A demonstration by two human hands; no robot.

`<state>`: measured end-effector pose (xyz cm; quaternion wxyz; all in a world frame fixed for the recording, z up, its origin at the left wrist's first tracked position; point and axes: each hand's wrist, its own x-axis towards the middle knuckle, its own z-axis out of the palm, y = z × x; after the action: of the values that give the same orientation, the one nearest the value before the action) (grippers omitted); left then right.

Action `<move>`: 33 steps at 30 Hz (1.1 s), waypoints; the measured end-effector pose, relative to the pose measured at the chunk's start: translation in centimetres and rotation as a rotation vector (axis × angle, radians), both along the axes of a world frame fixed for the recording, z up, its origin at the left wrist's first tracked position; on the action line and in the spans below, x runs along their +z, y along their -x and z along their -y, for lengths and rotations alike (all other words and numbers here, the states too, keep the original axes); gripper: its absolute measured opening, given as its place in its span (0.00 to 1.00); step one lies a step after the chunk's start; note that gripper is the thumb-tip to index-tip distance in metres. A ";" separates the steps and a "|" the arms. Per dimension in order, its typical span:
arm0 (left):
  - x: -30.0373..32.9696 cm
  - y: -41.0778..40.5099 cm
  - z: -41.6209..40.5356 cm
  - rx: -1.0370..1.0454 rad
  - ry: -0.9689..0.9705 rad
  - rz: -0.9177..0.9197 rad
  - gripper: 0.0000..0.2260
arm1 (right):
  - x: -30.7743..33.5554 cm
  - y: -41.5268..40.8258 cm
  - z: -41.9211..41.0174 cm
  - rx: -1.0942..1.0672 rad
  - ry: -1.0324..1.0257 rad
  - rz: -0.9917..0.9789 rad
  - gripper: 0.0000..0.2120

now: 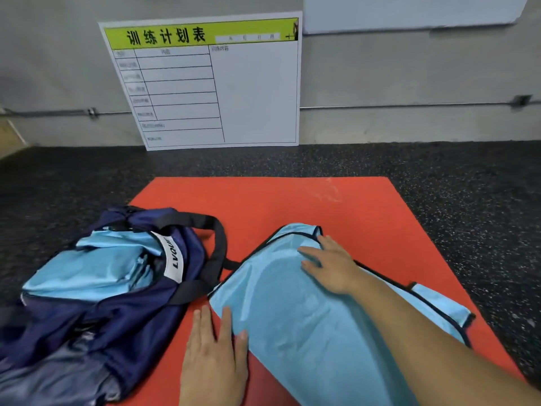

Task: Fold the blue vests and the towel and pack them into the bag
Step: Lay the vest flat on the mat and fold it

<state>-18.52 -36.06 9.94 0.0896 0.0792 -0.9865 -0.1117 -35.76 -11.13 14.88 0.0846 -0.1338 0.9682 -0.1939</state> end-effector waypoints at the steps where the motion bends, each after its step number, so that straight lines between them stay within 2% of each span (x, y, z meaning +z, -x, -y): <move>1: 0.1 0.0 -0.1 -0.001 -0.008 0.027 0.39 | -0.3 0.4 0.4 0.003 0.000 0.005 0.23; 6: -0.4 3.2 -0.1 -0.048 0.000 -0.008 0.33 | -1.6 2.4 0.2 0.029 -0.055 -0.052 0.25; 9: 0.4 7.0 -0.8 -0.081 -0.013 0.008 0.35 | -1.7 3.9 -1.5 -0.017 -0.114 -0.083 0.27; 12: 1.8 12.6 -2.0 -0.111 -0.014 0.091 0.38 | -1.5 5.3 -4.5 -0.126 -0.156 -0.109 0.25; 15: 2.4 18.8 -3.3 -0.178 0.018 0.164 0.33 | -1.2 5.7 -7.1 -0.175 -0.198 -0.104 0.25; 17: 2.5 22.4 -4.4 -0.247 0.075 0.207 0.32 | -0.7 5.1 -8.4 -0.185 -0.218 -0.070 0.27; 19: 2.6 25.3 -5.5 -0.294 0.125 0.226 0.32 | -0.1 3.9 -9.7 -0.198 -0.312 -0.084 0.28; 21: 2.9 27.3 -6.5 -0.304 0.161 0.235 0.31 | 0.2 2.5 -10.0 -0.240 -0.442 -0.190 0.28; 23: 3.1 27.9 -7.9 -0.317 0.207 0.181 0.29 | 0.2 1.5 -8.5 -0.213 -0.402 -0.281 0.28; 25: 2.6 26.4 -9.7 -0.389 0.232 0.077 0.28 | -0.3 1.1 -5.3 -0.101 -0.238 -0.306 0.30; 27: 1.4 23.6 -10.6 -0.471 0.205 0.040 0.32 | -1.6 1.0 -2.2 -0.009 -0.150 -0.267 0.36; 29: 0.3 21.4 -10.0 -0.506 0.151 0.081 0.39 | -3.4 0.6 -0.9 0.006 -0.157 -0.224 0.40; 33: -0.6 18.9 -6.4 -0.543 0.086 0.086 0.42 | -4.8 -0.1 -3.8 -0.134 -0.177 -0.180 0.32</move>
<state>-37.41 -29.61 9.29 0.0178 -0.1873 -0.9784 -0.0860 -35.67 -7.38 10.04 -0.0043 -0.0776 0.9919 -0.1002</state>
